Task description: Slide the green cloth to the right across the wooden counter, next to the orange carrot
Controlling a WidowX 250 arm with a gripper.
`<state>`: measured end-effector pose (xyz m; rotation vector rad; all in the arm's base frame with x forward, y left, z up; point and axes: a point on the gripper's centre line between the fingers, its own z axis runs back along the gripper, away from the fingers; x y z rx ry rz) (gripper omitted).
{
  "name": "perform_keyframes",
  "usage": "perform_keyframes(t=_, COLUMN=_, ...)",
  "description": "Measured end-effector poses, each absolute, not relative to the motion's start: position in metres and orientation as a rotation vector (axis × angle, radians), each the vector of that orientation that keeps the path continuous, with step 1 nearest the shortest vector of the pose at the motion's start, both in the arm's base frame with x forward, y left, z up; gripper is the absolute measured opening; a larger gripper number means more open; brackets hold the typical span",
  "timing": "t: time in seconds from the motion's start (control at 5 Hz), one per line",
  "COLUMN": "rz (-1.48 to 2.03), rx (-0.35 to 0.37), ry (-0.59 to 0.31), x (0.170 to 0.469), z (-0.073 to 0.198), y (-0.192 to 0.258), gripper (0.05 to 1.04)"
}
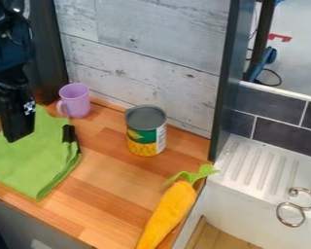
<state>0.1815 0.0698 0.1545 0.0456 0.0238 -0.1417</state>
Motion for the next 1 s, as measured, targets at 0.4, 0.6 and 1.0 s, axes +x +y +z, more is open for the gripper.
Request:
perform_keyframes(t=0.4, rz=-0.109, rx=0.057, ry=0.029, x=0.186, z=0.141, y=0.091, gripper=1.001)
perform_keyframes(t=0.6, rz=-0.083, rx=0.082, ry=0.032, x=0.195, z=0.132, y=0.113, gripper=1.001)
perform_keyframes(t=1.0, rz=-0.077, rx=0.148, ry=0.007, x=0.215, z=0.103, y=0.147, gripper=1.001)
